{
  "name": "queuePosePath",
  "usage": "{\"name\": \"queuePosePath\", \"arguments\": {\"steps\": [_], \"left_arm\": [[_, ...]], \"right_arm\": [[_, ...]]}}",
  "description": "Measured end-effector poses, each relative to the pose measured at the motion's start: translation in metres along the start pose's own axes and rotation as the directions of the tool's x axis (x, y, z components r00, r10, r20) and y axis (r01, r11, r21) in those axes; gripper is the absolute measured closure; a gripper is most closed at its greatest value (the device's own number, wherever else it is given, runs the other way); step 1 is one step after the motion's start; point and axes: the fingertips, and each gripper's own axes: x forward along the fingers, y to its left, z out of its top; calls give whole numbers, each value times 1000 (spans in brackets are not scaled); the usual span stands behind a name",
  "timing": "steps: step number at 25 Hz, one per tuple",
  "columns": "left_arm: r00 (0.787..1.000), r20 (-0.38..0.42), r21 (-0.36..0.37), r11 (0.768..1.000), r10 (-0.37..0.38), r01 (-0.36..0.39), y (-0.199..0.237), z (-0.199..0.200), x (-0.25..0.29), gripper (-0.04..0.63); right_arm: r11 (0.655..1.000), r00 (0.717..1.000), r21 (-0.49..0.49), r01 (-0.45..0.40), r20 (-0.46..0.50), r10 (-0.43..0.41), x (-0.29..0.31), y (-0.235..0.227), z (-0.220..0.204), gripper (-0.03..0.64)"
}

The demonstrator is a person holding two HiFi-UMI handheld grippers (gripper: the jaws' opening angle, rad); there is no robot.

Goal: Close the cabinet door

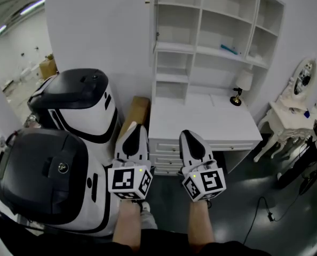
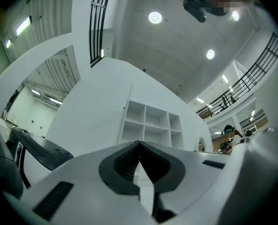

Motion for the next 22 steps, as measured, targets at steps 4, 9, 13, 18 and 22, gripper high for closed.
{"name": "queuePosePath", "arguments": {"steps": [4, 9, 13, 18, 22], "left_arm": [[1000, -3, -4, 1000, -22, 22, 12, -5, 26, 583], [999, 22, 10, 999, -41, 41, 36, 0, 65, 583], [995, 46, 10, 996, -87, 87, 58, 8, 102, 583], [992, 50, 55, 992, -119, 117, 92, 16, 141, 583], [986, 69, 52, 988, -150, 146, 110, 20, 168, 583]], "right_arm": [[1000, 1000, -3, -10, -6, 9, 27, -5, -7, 598], [999, 1000, -35, -5, 8, 5, 74, -15, -7, 598], [998, 1000, -55, -10, 19, 11, 119, -17, -11, 597], [998, 1000, -68, -20, 21, 22, 170, -12, -18, 597], [998, 999, -65, -17, 38, 20, 205, -15, -20, 597]]}}
